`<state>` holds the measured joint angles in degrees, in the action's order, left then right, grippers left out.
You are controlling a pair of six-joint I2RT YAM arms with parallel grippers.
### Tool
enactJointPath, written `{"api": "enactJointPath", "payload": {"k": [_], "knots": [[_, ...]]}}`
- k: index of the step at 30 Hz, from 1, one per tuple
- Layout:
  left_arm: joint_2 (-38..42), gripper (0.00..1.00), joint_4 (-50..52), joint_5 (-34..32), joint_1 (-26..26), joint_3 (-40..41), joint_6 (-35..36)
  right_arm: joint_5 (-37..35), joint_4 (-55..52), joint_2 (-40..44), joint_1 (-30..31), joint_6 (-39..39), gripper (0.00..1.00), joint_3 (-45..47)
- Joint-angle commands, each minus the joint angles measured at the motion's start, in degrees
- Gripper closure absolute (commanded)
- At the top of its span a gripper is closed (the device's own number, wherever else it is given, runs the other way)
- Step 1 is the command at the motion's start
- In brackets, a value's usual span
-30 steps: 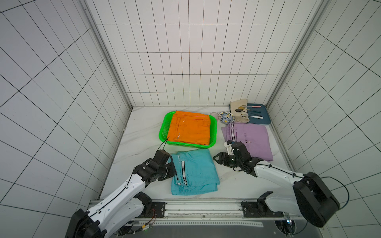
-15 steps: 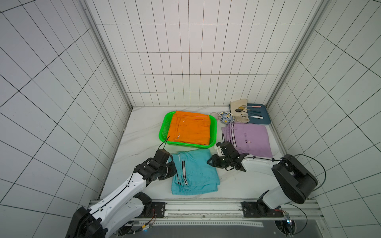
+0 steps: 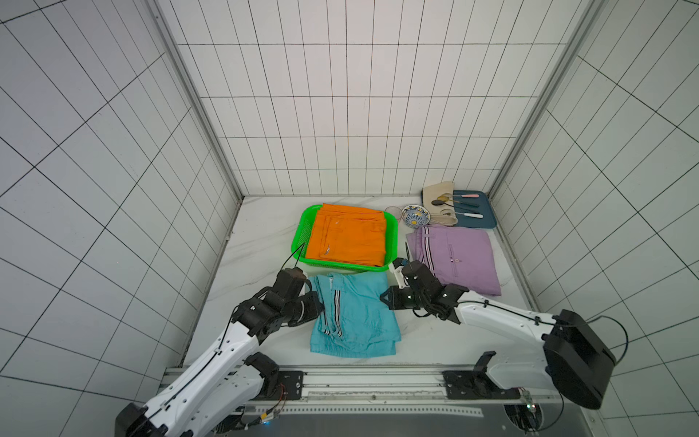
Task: Put the folded long pants in the basket
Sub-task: Pick up the long pant at the center of the board, then place the long pant in the basket.
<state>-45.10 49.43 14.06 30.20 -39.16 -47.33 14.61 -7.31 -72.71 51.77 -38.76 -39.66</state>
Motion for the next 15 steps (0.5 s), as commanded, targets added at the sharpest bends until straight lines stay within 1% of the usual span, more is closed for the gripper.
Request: {"api": "enactJointPath", "payload": {"k": [1,4,7,9,12,15], "knots": [[3.3,1.0,3.7,-0.8,-0.3,-5.1,0.5,-2.4,-8.1,5.6,2.2,1.2,1.0,-5.8],[5.5,1.0,3.7,-0.9,-0.4,-7.8,-0.1,-3.1,-13.6,10.1,2.9,0.7,1.0,-10.1],[3.9,1.0,4.4,-1.4,-0.6,-13.6,0.2,-6.7,-20.3,12.6,2.9,2.4,1.0,-17.2],[0.7,1.0,5.4,-1.6,-0.7,-18.4,0.6,-9.4,-24.3,12.7,2.9,4.2,1.0,-22.6],[-6.0,1.0,5.3,1.2,-1.5,-25.7,2.3,-11.5,-29.0,10.8,2.6,6.8,1.0,-31.0],[-12.5,1.0,5.3,3.2,-4.6,-32.6,3.8,-12.4,-30.4,8.2,1.7,9.3,1.0,-37.0]]}}
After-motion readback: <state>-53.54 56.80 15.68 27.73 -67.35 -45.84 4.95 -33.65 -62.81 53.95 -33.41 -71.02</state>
